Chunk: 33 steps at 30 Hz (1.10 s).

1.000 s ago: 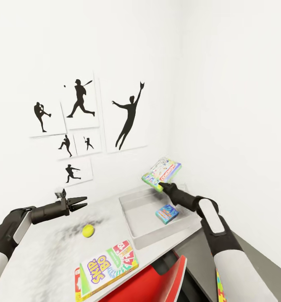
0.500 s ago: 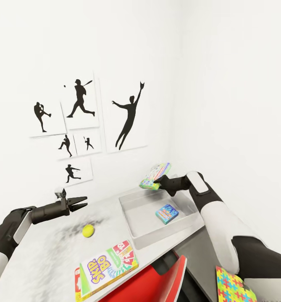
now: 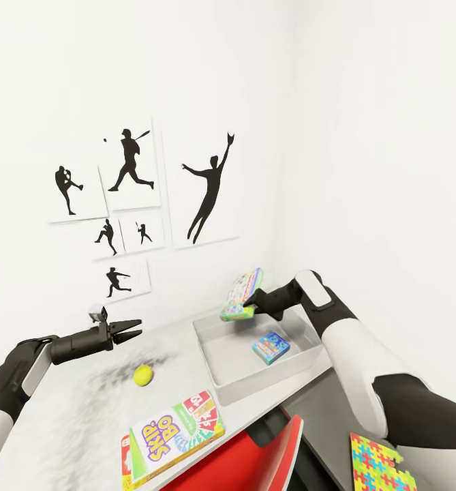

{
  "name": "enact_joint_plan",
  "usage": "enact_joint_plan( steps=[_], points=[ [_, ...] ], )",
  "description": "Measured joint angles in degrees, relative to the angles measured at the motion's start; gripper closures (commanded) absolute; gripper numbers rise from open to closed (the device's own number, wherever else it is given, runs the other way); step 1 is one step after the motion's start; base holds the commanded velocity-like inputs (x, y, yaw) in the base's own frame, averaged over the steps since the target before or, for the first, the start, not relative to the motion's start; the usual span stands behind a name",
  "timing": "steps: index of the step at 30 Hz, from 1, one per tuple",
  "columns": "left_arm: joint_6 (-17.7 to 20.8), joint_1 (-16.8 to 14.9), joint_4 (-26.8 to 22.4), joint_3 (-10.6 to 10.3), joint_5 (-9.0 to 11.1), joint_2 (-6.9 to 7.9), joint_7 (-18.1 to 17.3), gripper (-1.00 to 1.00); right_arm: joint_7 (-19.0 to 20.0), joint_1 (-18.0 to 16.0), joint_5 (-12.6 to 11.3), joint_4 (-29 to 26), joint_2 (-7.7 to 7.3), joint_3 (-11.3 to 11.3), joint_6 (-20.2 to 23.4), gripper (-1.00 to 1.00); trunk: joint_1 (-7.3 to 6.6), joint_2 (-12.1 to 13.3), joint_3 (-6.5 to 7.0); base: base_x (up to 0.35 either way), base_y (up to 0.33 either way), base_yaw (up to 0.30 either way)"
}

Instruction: Put all the toys in the child's room - the three board games (two on the bed and one on the table), the two jigsaw puzzles on the table, and the tennis ball on the table - inside the toy box on the table in the child's room.

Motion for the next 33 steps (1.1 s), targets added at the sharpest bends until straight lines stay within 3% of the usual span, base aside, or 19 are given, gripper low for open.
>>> enact_joint_plan(
  steps=[8,16,18,19,21,23,33],
  points=[
    [-0.08,0.00,0.00,-0.04,-0.05,0.00,0.05,-1.00,-0.01,0.00,0.07,-0.12,-0.34,1.64,0.00,1.00,0.00,0.00,0.00,0.000,0.000,0.000],
    [-0.07,0.00,0.00,-0.10,-0.09,-0.08,0.24,-1.00,0.05,-1.27,-0.02,0.48,-0.53,4.75,0.00,1.00,0.00,0.00,0.00,0.000,0.000,0.000],
    [-0.08,-0.01,0.00,-0.04,-0.09,-0.09,0.27,-1.00,0.05,-1.39,-0.11,0.47,-0.55,7.52,0.00,1.00,0.00,0.00,0.00,0.000,0.000,0.000],
    [-0.08,-0.01,0.00,-0.05,-0.09,-0.09,0.27,-1.00,0.11,-1.47,-0.24,0.36,-0.55,10.61,-0.01,1.00,0.00,0.00,0.00,0.000,0.000,0.000],
    [-0.06,0.00,0.00,-0.03,-0.09,-0.07,0.33,-1.00,0.85,-1.57,-0.37,0.22,-0.53,13.78,-0.02,1.00,0.00,0.00,0.00,0.000,0.000,0.000],
    [-0.04,0.00,0.00,0.04,-0.09,0.14,0.41,-1.00,2.35,-1.63,-0.57,0.15,-0.53,15.44,-0.04,1.00,0.00,0.00,0.00,0.000,0.000,0.000],
    [0.00,0.00,0.00,-0.17,-0.28,-0.07,0.39,-1.00,4.00,-1.59,-0.39,0.56,-0.58,16.84,0.00,1.00,0.00,0.00,0.00,0.000,0.000,0.000]
  ],
)
